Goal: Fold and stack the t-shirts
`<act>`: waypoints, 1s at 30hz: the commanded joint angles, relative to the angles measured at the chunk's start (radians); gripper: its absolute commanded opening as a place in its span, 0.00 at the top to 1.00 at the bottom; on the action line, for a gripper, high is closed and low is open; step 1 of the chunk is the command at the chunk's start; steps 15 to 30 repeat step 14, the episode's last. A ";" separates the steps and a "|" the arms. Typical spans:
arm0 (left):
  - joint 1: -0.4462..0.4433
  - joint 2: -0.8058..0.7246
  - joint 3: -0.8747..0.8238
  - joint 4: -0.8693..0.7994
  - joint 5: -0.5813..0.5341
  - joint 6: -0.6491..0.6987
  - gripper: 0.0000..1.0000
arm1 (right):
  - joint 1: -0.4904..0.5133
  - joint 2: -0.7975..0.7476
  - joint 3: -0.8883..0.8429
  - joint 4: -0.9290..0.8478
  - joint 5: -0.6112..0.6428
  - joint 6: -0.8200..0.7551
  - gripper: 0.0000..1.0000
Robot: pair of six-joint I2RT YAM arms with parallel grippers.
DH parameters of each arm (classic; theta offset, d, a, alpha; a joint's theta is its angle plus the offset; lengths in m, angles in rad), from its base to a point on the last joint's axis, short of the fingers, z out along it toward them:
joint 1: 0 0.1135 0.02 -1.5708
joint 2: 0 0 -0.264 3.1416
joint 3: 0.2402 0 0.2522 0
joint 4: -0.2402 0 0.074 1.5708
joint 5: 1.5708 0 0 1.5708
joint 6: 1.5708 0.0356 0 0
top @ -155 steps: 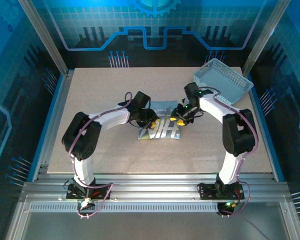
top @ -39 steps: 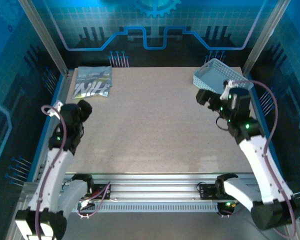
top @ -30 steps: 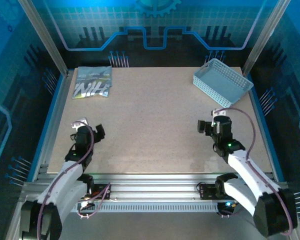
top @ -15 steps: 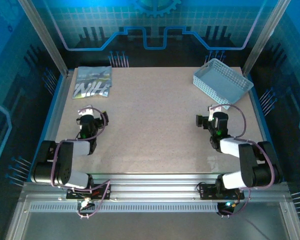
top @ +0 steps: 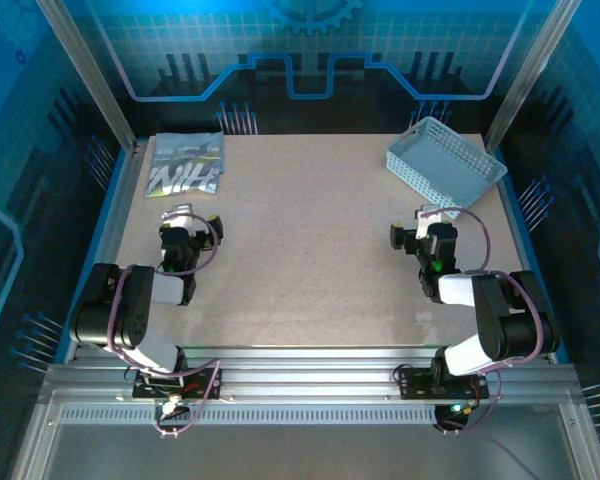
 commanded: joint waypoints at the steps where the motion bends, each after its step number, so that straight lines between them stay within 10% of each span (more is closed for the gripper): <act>1: -0.004 -0.012 0.001 -0.019 0.024 0.023 0.01 | 0.012 0.013 0.023 0.013 0.007 -0.025 0.00; 30: -0.006 -0.013 0.000 -0.020 0.022 0.025 0.01 | 0.008 0.012 0.025 0.005 -0.015 -0.026 0.00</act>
